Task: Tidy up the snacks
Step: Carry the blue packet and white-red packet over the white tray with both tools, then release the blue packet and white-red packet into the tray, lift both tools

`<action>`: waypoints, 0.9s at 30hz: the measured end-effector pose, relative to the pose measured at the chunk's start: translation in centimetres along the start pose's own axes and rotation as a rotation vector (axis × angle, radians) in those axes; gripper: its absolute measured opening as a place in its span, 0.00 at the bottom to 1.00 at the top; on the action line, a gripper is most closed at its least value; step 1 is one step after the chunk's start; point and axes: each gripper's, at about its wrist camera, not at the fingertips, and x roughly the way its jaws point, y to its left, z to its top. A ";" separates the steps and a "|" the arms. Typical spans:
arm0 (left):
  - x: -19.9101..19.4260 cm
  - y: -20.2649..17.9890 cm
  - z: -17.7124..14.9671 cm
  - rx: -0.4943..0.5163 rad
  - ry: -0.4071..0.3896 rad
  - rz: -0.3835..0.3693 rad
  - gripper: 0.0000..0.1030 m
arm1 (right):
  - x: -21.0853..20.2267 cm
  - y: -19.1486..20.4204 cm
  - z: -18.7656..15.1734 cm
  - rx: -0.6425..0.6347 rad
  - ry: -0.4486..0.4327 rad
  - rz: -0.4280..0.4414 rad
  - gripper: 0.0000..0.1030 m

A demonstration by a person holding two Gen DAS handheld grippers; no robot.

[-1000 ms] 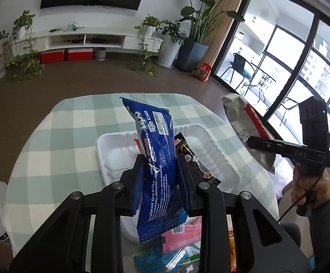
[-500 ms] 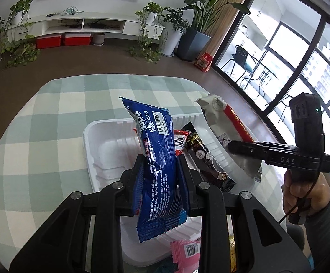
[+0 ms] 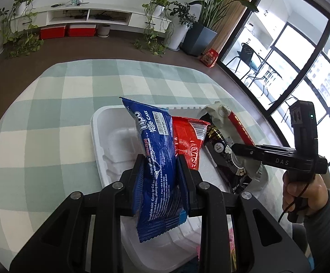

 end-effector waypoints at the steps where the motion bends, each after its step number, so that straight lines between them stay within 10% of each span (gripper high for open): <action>1: 0.1 0.1 0.0 -0.002 0.002 0.002 0.25 | 0.1 -0.2 0.0 0.001 0.001 0.000 0.16; 21: 2.3 0.0 -1.0 0.014 0.053 0.039 0.26 | 0.9 0.6 -1.0 -0.039 -0.007 -0.067 0.19; 27: 1.5 -0.6 -0.9 0.029 0.021 0.057 0.49 | 0.2 0.7 -1.1 -0.045 -0.030 -0.078 0.41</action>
